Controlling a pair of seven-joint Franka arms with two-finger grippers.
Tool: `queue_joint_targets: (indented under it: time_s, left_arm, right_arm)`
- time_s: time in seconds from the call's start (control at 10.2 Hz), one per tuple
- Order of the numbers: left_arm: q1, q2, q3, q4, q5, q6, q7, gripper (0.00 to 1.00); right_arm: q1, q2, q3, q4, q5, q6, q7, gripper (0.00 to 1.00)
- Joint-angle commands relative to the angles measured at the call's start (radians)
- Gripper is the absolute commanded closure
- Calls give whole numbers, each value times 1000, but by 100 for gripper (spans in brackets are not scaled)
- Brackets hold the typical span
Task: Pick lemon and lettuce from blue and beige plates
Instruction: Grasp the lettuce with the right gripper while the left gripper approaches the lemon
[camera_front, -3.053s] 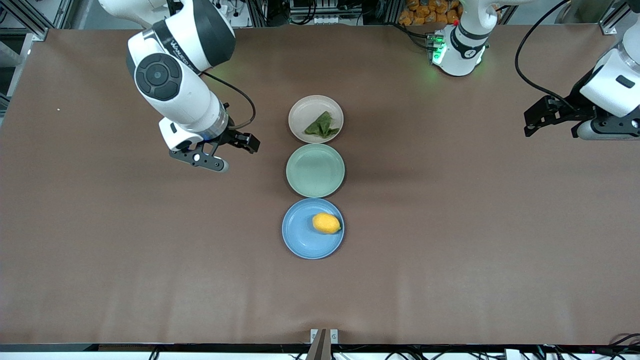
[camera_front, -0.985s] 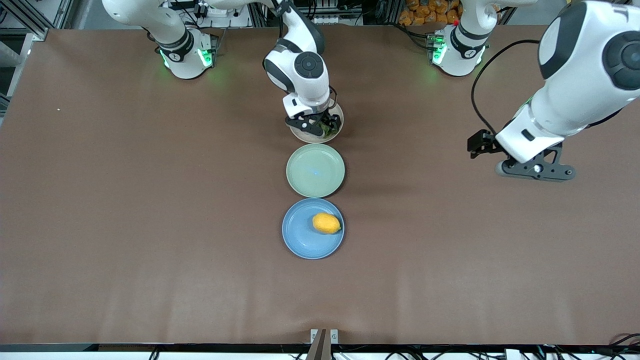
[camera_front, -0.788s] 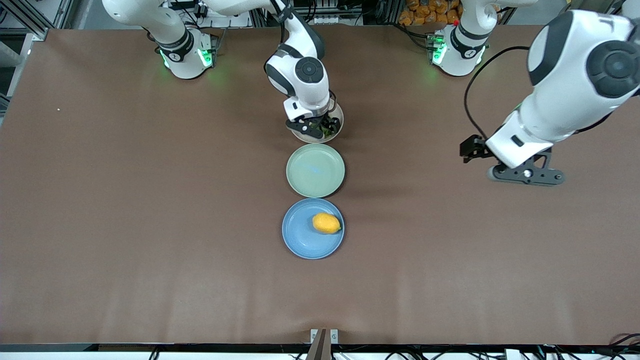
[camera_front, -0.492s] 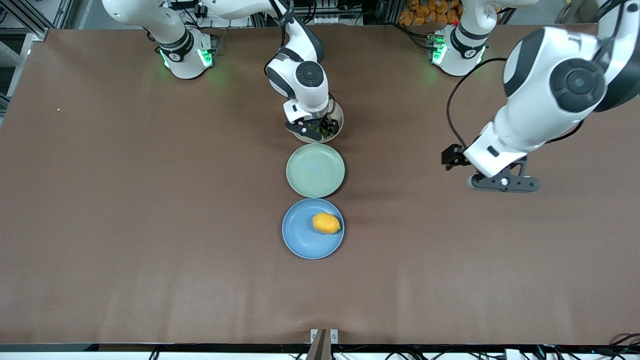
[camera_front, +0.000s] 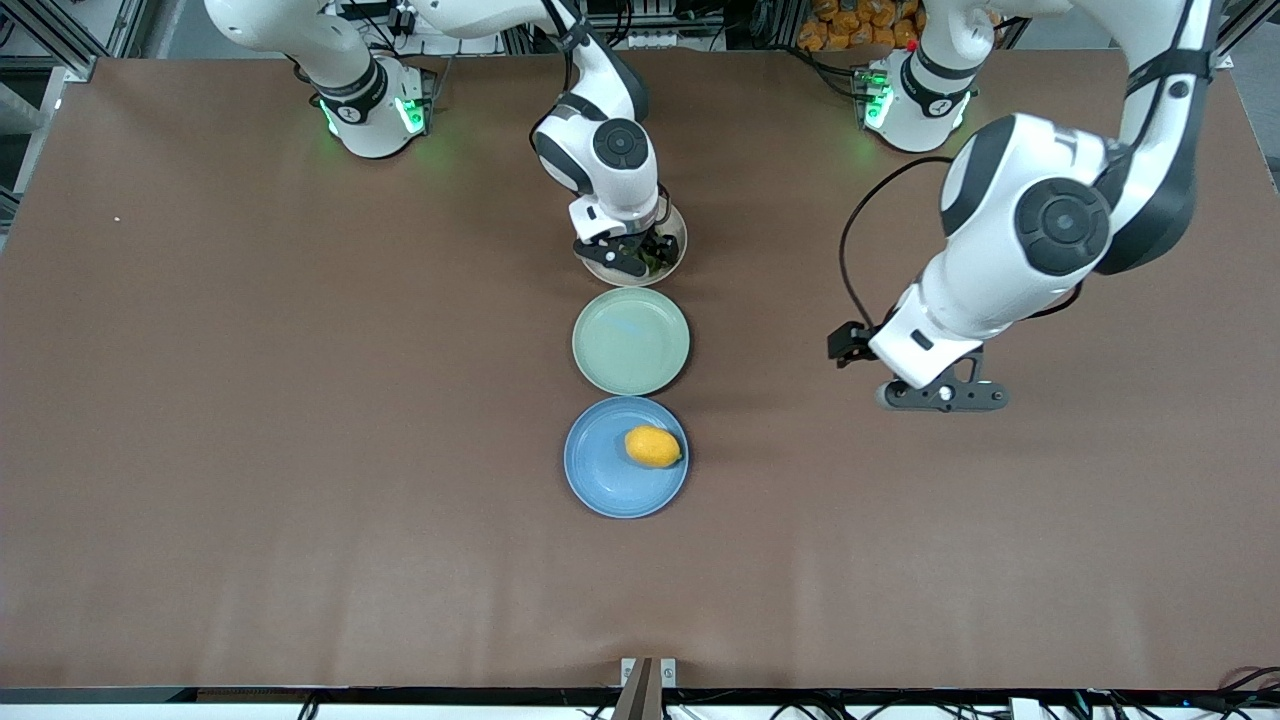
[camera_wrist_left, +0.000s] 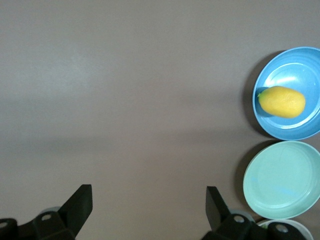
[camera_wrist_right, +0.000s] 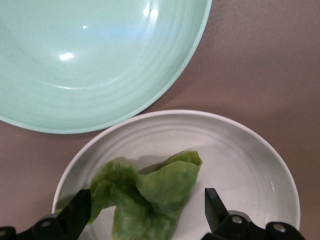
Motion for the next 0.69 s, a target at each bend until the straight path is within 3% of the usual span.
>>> queue_joint_targets:
  time_s: [0.0,0.3,0.39,0.59]
  left_arm:
    - [-41,52,8,13,-59,79,-91,0]
    - [-92,135,8,15,-64,213,-209,0]
    - [-104,164,8,15,-73,264,-256,0]
    - [-107,213,8,15,-163,374,-323,0]
  right_arm:
    - [19,-2,-6,-10,9,17,10,34]
    - [19,-2,-6,-10,8,19,4,81]
    - [19,-4,-6,-9,8,17,5,92]
    - [15,-19,-6,-4,9,2,8,95]
